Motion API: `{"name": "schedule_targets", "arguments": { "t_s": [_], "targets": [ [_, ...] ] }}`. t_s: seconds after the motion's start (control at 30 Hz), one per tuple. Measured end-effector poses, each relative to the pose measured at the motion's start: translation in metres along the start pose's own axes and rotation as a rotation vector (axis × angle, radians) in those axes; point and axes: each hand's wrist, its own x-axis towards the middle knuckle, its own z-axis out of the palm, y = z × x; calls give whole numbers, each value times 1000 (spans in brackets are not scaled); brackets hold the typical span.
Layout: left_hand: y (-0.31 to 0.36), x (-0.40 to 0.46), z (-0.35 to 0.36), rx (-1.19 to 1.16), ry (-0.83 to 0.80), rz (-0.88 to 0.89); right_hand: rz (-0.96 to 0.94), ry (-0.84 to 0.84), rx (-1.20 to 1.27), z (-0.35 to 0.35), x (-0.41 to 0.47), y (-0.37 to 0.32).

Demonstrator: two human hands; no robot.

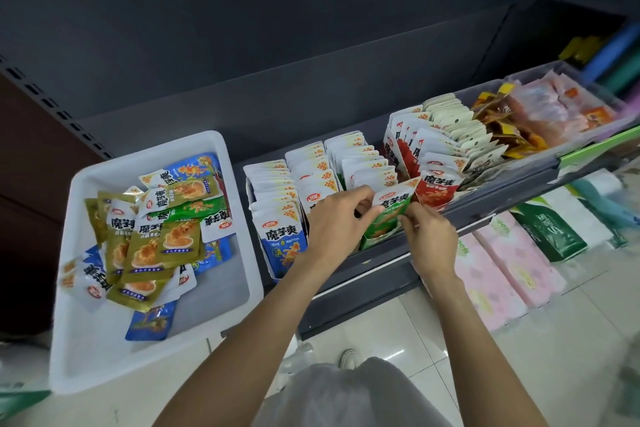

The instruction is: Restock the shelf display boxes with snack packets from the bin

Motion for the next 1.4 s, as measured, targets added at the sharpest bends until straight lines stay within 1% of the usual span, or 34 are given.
{"name": "schedule_targets", "arguments": {
  "t_s": [0.07, 0.13, 0.2, 0.3, 0.37, 0.47, 0.53, 0.6, 0.67, 0.73, 0.8, 0.87, 0.9, 0.97, 1.0, 1.07, 1.17, 1.3, 1.4],
  "targets": [
    [-3, 2, 2, 85, -17, 19, 16, -37, -22, 2, -2, -1],
    [-9, 1, 7, 220, -70, 62, 34, -56, -13, 3, -5, -3],
    [-16, 0, 9, 296, -91, 107, 25, -9, 55, 1, -7, -5],
    [-17, -1, 7, 223, 65, 118, -25, 70, 145, -4, -9, -6],
    [-15, 2, 6, 207, 107, 126, -15, 76, 164, -4, -9, -5],
    [-18, 5, 10, 263, 36, 138, 37, 17, 121, 2, -9, -2],
    [-20, 7, 12, 261, -10, 114, 63, -6, 109, 3, -9, -2],
    [-20, 8, 10, 211, -40, 55, 86, 6, 117, -1, -11, -6],
    [-18, 6, 3, 128, -28, 32, 91, 72, 151, -11, -14, -14],
    [-17, 0, -10, 33, 45, 48, 45, 176, 206, -24, -18, -28],
    [-22, -10, -28, -66, 172, 57, -51, 266, 253, -38, -22, -50],
    [-36, -23, -50, -130, 308, 25, -157, 308, 338, -48, -24, -78],
    [-46, -30, -62, -129, 368, 6, -214, 304, 390, -50, -25, -94],
    [-74, -48, -87, -66, 442, -53, -341, 251, 471, -51, -24, -126],
    [-91, -57, -98, -8, 438, -105, -406, 206, 493, -49, -23, -141],
    [-125, -74, -120, 141, 336, -238, -534, 93, 499, -39, -19, -171],
    [-173, -95, -142, 307, 160, -390, -661, -98, 389, -14, -16, -216],
    [-212, -112, -148, 375, -4, -466, -677, -380, 195, 32, -15, -268],
    [-228, -117, -145, 425, -171, -529, -673, -516, 29, 74, -12, -296]
  ]
}}
